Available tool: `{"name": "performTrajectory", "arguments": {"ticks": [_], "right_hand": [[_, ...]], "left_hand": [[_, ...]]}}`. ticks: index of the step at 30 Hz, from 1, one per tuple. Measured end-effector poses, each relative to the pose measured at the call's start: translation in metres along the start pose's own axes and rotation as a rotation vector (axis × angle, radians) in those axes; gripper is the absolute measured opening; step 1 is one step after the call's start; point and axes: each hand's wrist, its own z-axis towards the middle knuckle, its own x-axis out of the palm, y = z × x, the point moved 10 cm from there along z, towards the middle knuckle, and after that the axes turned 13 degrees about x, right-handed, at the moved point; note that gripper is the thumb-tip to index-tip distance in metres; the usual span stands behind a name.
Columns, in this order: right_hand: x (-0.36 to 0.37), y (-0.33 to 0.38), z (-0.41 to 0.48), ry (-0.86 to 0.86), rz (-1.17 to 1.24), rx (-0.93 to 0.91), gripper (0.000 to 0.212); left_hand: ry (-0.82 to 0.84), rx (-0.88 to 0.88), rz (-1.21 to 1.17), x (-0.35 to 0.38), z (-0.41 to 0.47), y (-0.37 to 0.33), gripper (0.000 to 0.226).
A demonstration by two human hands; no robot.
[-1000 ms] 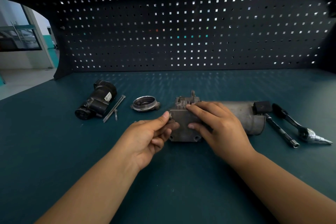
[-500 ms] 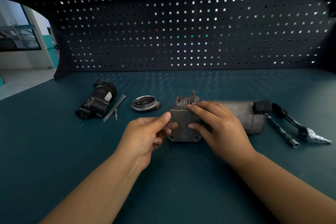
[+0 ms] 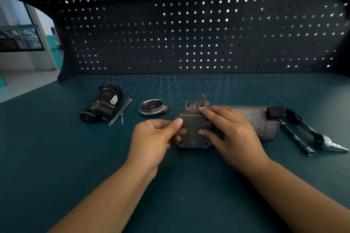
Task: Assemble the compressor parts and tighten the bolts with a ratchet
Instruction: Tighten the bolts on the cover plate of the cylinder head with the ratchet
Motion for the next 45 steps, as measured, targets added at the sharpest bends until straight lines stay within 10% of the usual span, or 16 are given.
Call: {"name": "performTrajectory", "arguments": {"ticks": [12, 45], "right_hand": [[0.0, 0.001, 0.0, 0.024, 0.007, 0.004, 0.042], [0.0, 0.002, 0.001, 0.035, 0.017, 0.007, 0.04]], "left_hand": [[-0.004, 0.324, 0.531, -0.005, 0.006, -0.036, 0.02], [0.071, 0.413, 0.85, 0.004, 0.006, -0.05, 0.016]]}}
